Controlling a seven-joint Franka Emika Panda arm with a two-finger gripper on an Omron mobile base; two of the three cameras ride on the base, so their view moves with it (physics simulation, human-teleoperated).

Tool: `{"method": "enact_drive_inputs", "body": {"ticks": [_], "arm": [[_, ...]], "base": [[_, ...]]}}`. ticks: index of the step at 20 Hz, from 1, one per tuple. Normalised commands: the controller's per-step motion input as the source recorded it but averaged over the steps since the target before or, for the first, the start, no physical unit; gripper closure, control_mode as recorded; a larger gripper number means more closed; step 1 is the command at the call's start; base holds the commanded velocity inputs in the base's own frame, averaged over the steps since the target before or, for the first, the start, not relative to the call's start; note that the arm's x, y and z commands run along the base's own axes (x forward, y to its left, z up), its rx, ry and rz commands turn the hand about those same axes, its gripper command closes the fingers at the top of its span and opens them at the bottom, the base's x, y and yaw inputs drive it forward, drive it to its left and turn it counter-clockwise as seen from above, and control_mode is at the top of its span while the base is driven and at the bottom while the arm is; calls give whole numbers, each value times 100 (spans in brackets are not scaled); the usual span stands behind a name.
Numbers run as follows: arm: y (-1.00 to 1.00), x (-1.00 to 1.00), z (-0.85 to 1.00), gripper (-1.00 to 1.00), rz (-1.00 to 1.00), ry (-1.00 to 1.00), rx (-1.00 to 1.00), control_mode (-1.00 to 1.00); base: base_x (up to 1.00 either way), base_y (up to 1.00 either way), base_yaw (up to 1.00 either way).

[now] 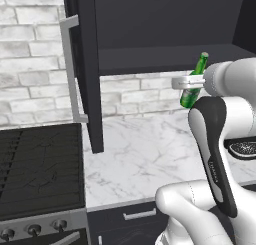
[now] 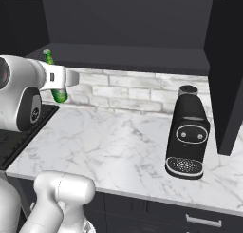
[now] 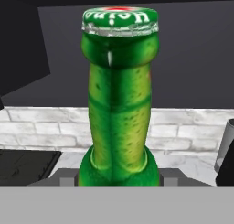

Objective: Sort all alcoholic drinks to one cabinet, and non-alcoholic drinks to the other.

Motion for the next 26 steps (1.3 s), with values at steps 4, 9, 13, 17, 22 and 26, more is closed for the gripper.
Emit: {"method": "enact_drive_inputs", "body": {"ticks": [4, 9, 13, 17, 22, 26], "arm": [[0, 0, 0, 100, 0, 0, 0, 100], [0, 0, 0, 100, 0, 0, 0, 100], [-3, -9, 10, 100, 0, -9, 0, -100], [-1, -13, 17, 100, 0, -11, 0, -100], [-2, -9, 13, 100, 0, -4, 0, -100], [-1, -2, 13, 100, 0, -1, 0, -100]], "base": [[7, 0, 0], [0, -4, 0], [0, 0, 0], [0, 0, 0], [0, 0, 0], [0, 0, 0]]}}
